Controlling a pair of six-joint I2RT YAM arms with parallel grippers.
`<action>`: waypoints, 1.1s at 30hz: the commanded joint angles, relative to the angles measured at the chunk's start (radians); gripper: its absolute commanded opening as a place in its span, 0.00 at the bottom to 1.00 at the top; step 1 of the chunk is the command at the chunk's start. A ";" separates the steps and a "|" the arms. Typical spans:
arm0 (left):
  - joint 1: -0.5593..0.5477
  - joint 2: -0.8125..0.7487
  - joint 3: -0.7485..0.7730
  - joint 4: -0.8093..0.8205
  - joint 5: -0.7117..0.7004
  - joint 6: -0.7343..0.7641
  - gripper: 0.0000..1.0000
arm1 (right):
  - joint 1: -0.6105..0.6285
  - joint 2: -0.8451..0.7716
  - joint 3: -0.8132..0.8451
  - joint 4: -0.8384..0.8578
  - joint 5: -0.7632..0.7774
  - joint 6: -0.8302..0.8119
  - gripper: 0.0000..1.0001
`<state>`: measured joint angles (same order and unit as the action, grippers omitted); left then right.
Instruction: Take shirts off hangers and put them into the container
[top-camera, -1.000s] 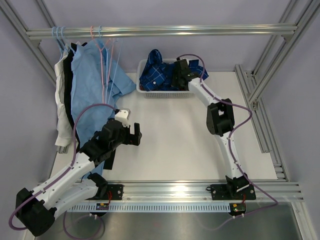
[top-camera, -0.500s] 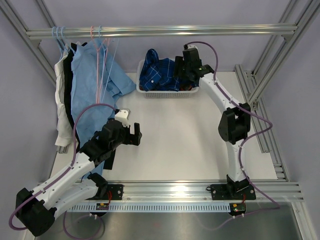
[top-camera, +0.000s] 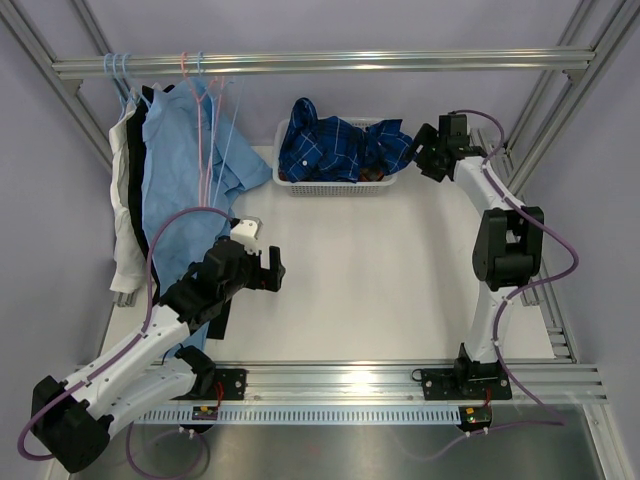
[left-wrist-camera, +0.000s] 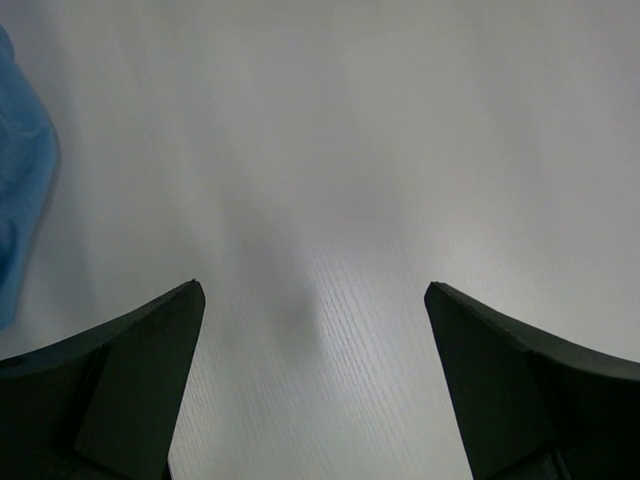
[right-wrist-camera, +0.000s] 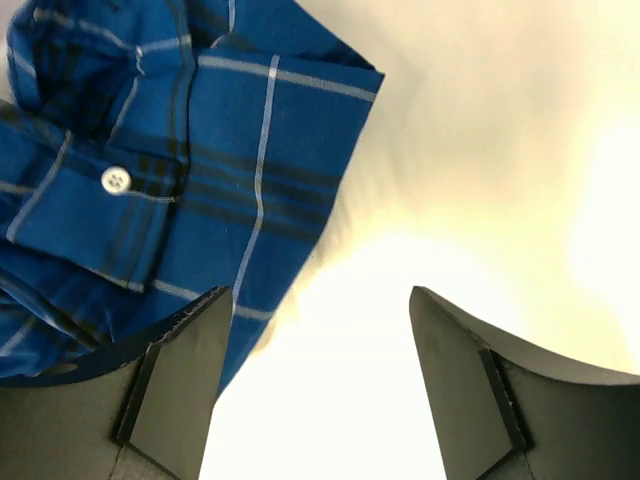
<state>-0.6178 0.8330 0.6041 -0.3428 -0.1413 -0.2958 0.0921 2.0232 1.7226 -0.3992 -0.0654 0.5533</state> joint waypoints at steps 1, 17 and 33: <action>-0.002 0.000 0.006 0.051 0.020 -0.002 0.99 | 0.000 0.034 0.018 0.137 -0.120 0.091 0.81; -0.002 -0.002 -0.006 0.028 -0.009 -0.014 0.99 | -0.049 0.201 -0.041 0.581 -0.192 0.347 0.80; -0.002 0.031 0.003 0.030 -0.014 -0.019 0.99 | 0.055 0.092 0.034 0.488 -0.269 -0.062 0.00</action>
<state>-0.6178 0.8627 0.5995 -0.3485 -0.1402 -0.3073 0.0711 2.2078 1.6810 0.1448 -0.3080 0.6586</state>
